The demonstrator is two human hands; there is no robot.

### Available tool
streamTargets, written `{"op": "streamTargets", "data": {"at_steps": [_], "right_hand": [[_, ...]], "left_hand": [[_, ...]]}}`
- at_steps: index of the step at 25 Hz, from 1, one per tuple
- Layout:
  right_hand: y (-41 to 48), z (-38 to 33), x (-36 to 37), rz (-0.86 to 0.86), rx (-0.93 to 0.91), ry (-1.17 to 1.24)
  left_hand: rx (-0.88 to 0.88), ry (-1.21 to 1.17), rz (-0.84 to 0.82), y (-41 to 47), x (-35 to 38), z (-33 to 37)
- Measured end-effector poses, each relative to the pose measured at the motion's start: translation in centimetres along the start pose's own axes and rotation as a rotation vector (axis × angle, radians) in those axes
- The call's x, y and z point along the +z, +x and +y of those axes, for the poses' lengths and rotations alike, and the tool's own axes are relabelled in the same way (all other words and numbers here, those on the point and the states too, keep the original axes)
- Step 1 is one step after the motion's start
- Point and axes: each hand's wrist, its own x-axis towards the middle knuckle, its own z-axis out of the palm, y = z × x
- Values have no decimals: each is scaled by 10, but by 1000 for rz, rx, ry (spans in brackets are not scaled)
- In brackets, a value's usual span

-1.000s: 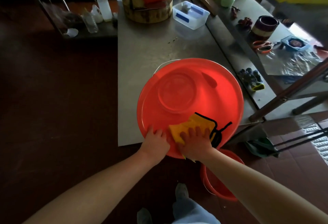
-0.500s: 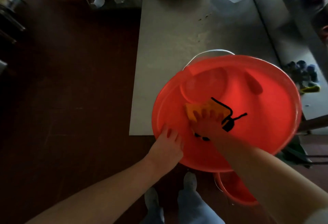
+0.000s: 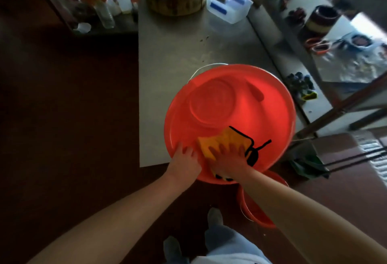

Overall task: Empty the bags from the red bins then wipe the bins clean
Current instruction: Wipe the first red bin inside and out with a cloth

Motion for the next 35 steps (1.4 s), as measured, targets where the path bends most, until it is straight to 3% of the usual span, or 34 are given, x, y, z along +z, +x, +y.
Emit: {"op": "streamTargets", "data": {"at_steps": [5,11,18,25,29,33,35], "right_hand": [[-62,-8,2,-24,6,-31],[-56,-10,-9,-47,18,-11],[29,1,0,72,-31,-23],[116,22,-3,-23,-123,-8],[107,29,-16,-46,-91,-31],[63,22,-21,-63,-122,-27],[40,21,-19,-77,-146,-46]], "left_hand": [[-12,-28,26,-5,4,-1],[-34,-58,46,-6,12,-1],[8,-29,30,-6,7,-1],[59,-42,62,4,9,2],[-4,-8,68,6,0,7],[17,54,-103,5,-13,6],[14,95,-101,7,-17,0]]}}
